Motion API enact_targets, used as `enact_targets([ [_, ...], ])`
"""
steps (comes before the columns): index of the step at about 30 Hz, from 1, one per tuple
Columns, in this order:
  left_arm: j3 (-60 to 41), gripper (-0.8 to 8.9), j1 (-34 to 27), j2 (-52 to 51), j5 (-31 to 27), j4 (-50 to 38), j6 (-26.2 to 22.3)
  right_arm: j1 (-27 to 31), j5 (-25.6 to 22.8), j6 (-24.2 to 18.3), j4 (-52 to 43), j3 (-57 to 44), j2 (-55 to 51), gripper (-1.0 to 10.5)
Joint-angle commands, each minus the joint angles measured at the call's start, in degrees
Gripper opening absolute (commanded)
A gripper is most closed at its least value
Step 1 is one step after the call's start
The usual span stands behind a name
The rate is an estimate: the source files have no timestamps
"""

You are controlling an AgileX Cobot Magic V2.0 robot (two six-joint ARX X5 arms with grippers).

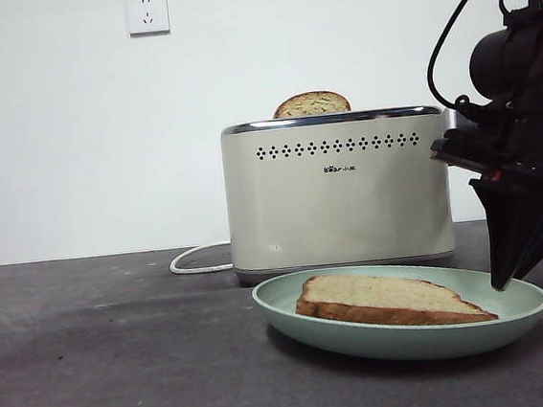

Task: Take the bread from the toaster,put the bread on the plate,put the plate on the table

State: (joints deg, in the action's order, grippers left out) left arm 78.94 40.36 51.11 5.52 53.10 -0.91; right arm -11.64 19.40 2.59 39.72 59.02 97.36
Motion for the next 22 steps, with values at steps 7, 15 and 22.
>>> enact_targets([
  [7, 0.2, -0.08, 0.2, -0.2, 0.2, -0.3, -0.6, 0.0, -0.2, -1.2, -1.7, -0.2, 0.6, 3.1],
  [15, 0.2, -0.08, 0.2, -0.2, 0.2, -0.4, -0.6, 0.0, -0.2, -2.0, -1.2, -0.2, -9.0, 3.3],
  [22, 0.2, -0.08, 0.2, 0.0, 0.6, -0.3, -0.5, -1.0, 1.4, -2.7, 3.4, -0.2, -24.7, 3.2],
])
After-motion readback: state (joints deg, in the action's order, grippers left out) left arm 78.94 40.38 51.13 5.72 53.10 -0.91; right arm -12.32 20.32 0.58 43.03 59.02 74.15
